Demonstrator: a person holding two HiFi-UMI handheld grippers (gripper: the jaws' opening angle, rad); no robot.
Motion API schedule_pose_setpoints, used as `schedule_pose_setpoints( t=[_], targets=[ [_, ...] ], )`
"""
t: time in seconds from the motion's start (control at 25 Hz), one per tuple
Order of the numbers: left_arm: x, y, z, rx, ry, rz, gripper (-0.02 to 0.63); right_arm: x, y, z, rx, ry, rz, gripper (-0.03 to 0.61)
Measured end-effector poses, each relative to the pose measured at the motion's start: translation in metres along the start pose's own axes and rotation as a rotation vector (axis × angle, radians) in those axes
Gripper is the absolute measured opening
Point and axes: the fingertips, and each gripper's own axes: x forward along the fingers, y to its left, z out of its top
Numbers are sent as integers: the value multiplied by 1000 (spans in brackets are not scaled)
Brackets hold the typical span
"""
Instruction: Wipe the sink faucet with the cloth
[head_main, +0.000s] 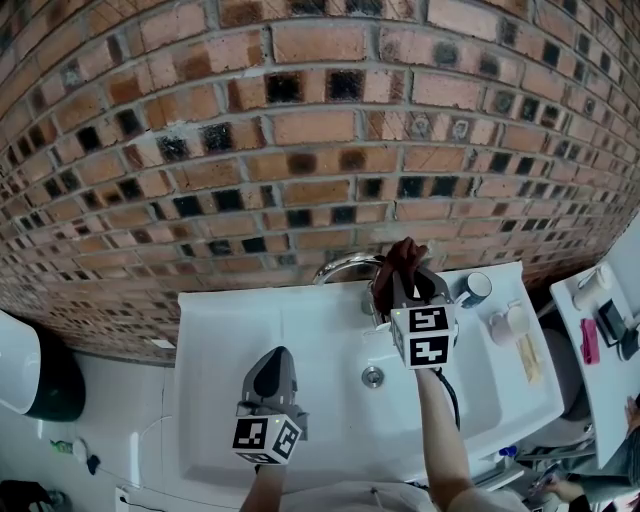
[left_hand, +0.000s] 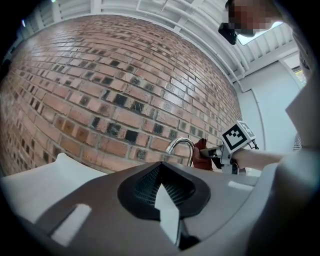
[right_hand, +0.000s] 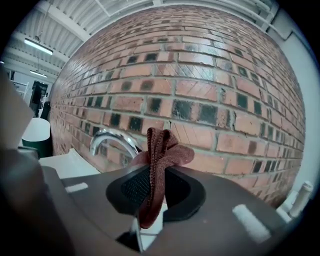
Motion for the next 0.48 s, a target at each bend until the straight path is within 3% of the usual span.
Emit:
schedule_pose_setpoints(
  t=[0.12,0.28,0.4,0.48],
  targets=[
    [1,1,-3,-2,8,2,-6,8,4,-39,-44,122,3,48],
    [5,0,-8,-9,19,0,-6,21,34,-89,-227,279,50,48],
    [8,-3,-12,-12,26,-12,-6,23,42,-100,-325,310,40,48],
    [10,-3,-14,-15,30,-14,-6,23,45,-99,-330,317,50,48]
  ],
)
